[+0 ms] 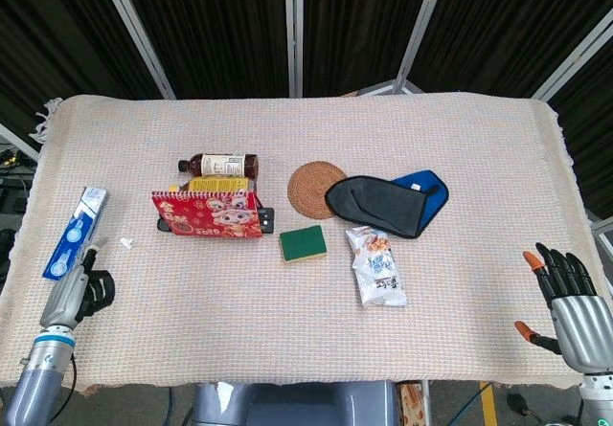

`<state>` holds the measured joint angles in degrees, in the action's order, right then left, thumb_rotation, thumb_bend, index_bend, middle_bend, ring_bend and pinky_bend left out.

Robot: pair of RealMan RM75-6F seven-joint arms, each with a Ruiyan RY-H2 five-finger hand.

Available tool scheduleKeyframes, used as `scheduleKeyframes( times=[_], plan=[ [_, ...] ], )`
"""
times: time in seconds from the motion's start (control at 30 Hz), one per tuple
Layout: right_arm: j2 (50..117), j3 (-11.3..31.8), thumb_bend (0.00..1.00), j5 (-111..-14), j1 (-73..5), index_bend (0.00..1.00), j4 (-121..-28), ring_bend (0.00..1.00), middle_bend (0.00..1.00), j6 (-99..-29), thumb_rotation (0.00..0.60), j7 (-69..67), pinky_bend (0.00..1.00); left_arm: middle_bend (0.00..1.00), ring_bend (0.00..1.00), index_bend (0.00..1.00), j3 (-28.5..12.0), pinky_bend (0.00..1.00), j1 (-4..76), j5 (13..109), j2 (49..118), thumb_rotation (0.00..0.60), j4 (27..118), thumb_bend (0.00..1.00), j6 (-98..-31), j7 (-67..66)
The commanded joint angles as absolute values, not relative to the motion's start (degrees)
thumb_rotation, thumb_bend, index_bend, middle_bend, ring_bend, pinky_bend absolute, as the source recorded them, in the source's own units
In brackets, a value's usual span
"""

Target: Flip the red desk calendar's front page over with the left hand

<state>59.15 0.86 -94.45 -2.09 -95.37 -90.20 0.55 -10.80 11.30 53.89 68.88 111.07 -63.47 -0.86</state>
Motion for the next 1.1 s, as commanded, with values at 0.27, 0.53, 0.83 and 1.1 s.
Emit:
scheduleKeyframes(
  times=[0.27, 0.53, 0.83, 1.1],
  plan=[
    [58.6, 1.0, 0.03, -94.8, -2.0, 0.0, -95.4, 0.0, 0.0, -90.7, 0.6, -1.1, 0.0, 0.66, 0.69, 0.0, -13.1, 0.72, 20.0, 40.1, 71.1, 0.6, 110.2, 0.77, -56.4, -1.4],
    [58.5, 0.9, 0.03, -94.8, -2.2, 0.0, -95.1, 0.0, 0.0, -90.4, 0.6, -2.4, 0.0, 0.66, 0.69, 0.0, -14.6, 0.72, 25.1, 30.0, 72.5, 0.6, 108.5, 0.77, -51.6, -1.5],
    [58.2, 0.9, 0.03, -94.8, -2.3, 0.0, -95.1, 0.0, 0.0, -90.3, 0.6, -3.6, 0.0, 0.66, 0.69, 0.0, -15.4, 0.72, 31.1, 23.1, 75.6, 0.6, 105.9, 0.77, -52.6, -4.6],
    [58.1, 0.9, 0.03, -94.7, -2.3, 0.0, -95.0, 0.0, 0.0, -90.2, 0.6, -4.3, 0.0, 0.66, 0.69, 0.0, -15.0, 0.72, 34.0, 19.6, 77.3, 0.6, 104.7, 0.77, -52.8, -6.0]
  ],
)
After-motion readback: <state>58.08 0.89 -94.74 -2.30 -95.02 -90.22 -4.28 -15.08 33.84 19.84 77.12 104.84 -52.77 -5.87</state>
